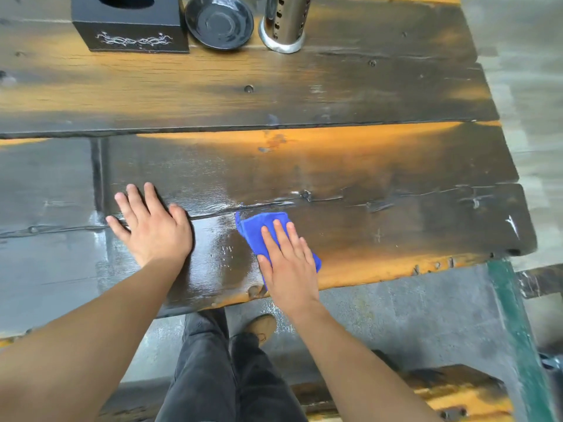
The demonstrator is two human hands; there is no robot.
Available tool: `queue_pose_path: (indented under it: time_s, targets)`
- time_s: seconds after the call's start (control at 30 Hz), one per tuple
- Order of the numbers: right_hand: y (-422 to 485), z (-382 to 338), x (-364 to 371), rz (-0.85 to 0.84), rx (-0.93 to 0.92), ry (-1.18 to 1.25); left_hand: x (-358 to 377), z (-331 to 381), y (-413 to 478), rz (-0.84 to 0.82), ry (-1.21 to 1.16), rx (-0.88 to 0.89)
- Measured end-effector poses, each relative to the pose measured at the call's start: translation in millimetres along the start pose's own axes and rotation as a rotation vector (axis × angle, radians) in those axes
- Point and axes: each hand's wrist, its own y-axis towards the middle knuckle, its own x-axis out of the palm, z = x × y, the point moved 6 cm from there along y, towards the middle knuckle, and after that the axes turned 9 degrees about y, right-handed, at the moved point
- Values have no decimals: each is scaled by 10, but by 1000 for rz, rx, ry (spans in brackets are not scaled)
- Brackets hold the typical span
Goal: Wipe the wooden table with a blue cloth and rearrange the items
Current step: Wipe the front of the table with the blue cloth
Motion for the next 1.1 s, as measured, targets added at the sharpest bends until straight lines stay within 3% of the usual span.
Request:
queue_pose_path:
  time_s: [0.07, 0.3, 0.57, 0.77, 0.87, 1.0, 1.1]
  targets:
    - [-63, 219, -64, -7, -3, -9, 10, -9, 4, -7, -6, -4]
    - [-152, 1346, -485, 127, 259, 34, 23, -22, 8, -23, -14, -3]
    - [-180, 1983, -699, 98, 427, 34, 32, -26, 9, -52, -17, 4]
    - [-174, 1973, -789, -38, 549, -38, -62, -33, 18, -157, -72, 25]
    - [-127, 1778, -935, 28, 569, -55, -198, -99, 102, -202, -10, 76]
    - [198, 1159, -1040, 94, 434, -16, -398, -279, 396, -215, -6, 230]
    - [654, 604, -1029, 32, 276, 23, -488, -395, 707, -280, -191, 315]
